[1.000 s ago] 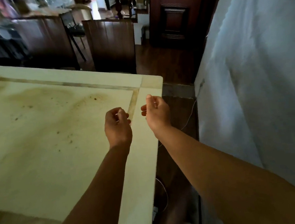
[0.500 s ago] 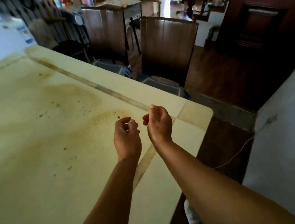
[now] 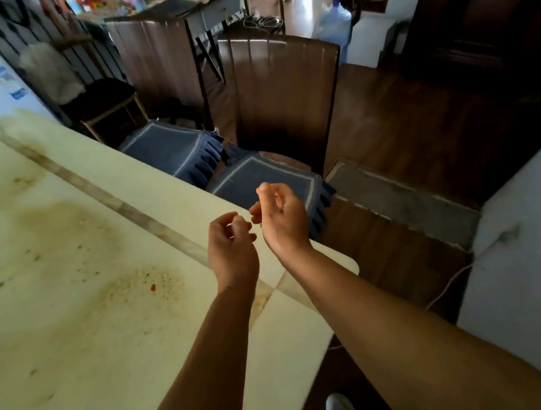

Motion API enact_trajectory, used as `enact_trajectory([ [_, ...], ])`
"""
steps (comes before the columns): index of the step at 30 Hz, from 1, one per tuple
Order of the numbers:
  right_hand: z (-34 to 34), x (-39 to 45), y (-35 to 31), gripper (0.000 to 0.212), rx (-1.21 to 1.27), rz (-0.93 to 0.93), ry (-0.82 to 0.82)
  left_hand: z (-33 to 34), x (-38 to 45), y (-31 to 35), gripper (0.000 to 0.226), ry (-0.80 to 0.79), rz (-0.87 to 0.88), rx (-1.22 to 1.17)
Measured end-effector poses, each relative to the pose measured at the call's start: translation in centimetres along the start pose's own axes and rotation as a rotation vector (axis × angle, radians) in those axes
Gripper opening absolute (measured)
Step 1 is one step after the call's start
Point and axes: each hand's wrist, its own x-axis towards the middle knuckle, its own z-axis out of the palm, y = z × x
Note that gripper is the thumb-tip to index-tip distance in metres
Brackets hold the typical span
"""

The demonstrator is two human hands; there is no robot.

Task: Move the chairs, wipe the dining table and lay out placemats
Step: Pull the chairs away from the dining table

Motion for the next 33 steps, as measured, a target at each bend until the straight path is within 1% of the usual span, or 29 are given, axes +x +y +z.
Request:
enact_trajectory([
  [3, -0.7, 0.6, 0.4, 0.019, -0.024, 0.002, -0.004, 0.6, 0.6, -0.2, 0.02, -0.013, -0.007, -0.002],
  [4, -1.7, 1.7, -0.3, 0.018, -0.064, -0.023, 0.021, 1.8, 1.0, 0.7, 0.019, -0.052, 0.01, -0.051],
  [8, -2.8, 3.0, -0.8, 0.019, -0.02, -0.046, 0.017, 3.3, 1.8, 1.6, 0.013, -0.091, 0.044, -0.097],
  [11, -3.2, 4.7, -1.2, 0.021, -0.057, -0.07, 0.005, 4.8, 2.6, 2.1, 0.012, -0.063, 0.037, -0.127],
  [15, -4.1, 9.3, -2.4, 0.02, -0.012, -0.116, -0.042, 7.8, 5.3, 4.2, 0.012, -0.006, 0.04, -0.139],
  [19, -6.8, 16.4, -2.5, 0.021, 0.021, -0.114, -0.091, 13.6, 7.9, 6.1, 0.014, 0.147, 0.042, -0.102],
  [23, -10.5, 24.6, -3.7, 0.021, 0.017, -0.138, -0.168, 21.5, 10.6, 9.6, 0.018, 0.237, 0.001, -0.111],
  [26, -12.7, 29.3, -4.7, 0.021, 0.002, -0.173, -0.217, 26.1, 12.0, 11.4, 0.02, 0.222, 0.04, -0.128],
  [28, -14.3, 32.4, -4.9, 0.023, -0.03, -0.176, -0.221, 28.5, 13.0, 12.1, 0.02, 0.214, 0.054, -0.127],
  [33, -15.7, 39.2, -5.4, 0.024, 0.003, -0.169, -0.281, 32.6, 16.9, 12.9, 0.019, 0.241, 0.035, -0.138],
])
